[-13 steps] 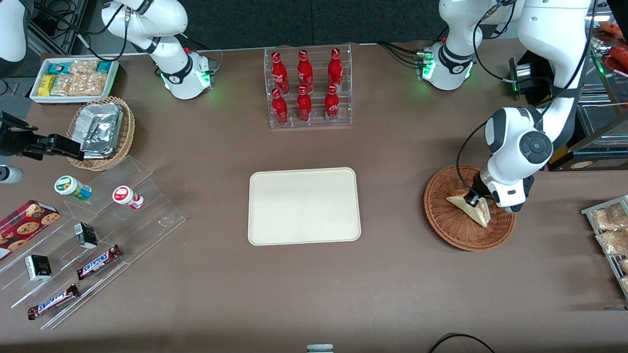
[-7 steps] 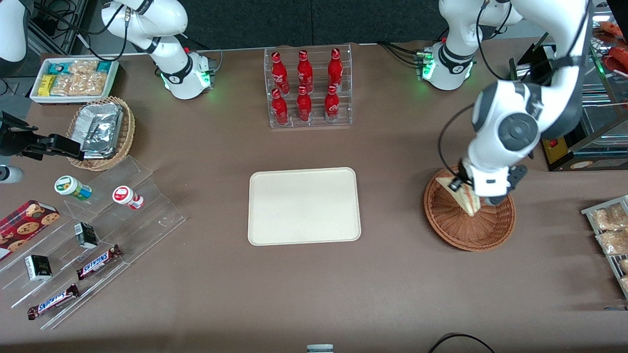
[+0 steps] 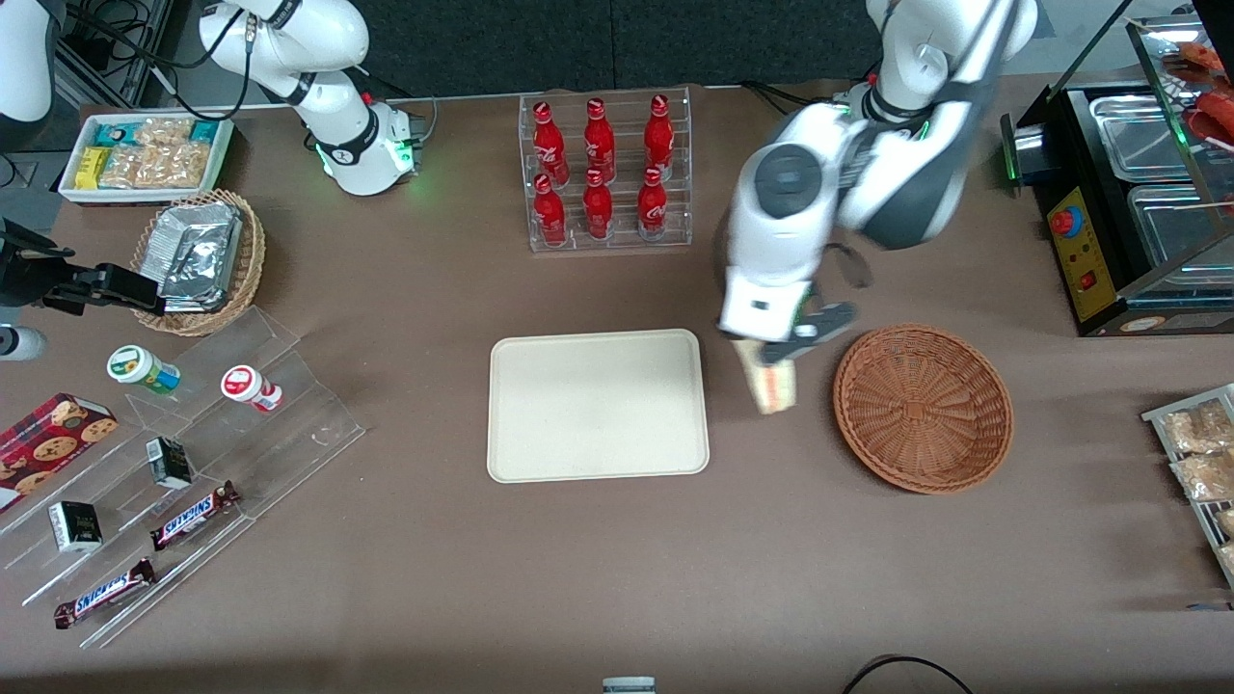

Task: Place sandwich from basket to tray
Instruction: 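Lift the sandwich and carry it with the left gripper over the tray, then lower the sandwich onto the tray and open the left gripper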

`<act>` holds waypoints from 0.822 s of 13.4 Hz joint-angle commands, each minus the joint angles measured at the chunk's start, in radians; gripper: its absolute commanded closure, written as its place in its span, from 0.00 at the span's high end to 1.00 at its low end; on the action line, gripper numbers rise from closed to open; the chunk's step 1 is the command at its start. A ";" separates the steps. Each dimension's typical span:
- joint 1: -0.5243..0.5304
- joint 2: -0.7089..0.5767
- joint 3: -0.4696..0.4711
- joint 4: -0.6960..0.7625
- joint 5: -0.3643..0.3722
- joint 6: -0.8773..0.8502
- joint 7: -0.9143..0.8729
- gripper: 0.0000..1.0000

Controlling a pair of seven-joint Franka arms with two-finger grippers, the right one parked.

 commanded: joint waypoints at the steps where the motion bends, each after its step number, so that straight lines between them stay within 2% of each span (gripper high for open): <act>1: -0.099 0.248 0.016 0.233 0.017 -0.007 -0.013 0.13; 3: -0.120 0.328 0.016 0.304 0.014 0.002 -0.004 0.13; 6: -0.139 0.386 0.016 0.302 0.014 0.160 -0.004 0.13; 11: -0.183 0.474 0.018 0.333 0.060 0.188 -0.002 0.13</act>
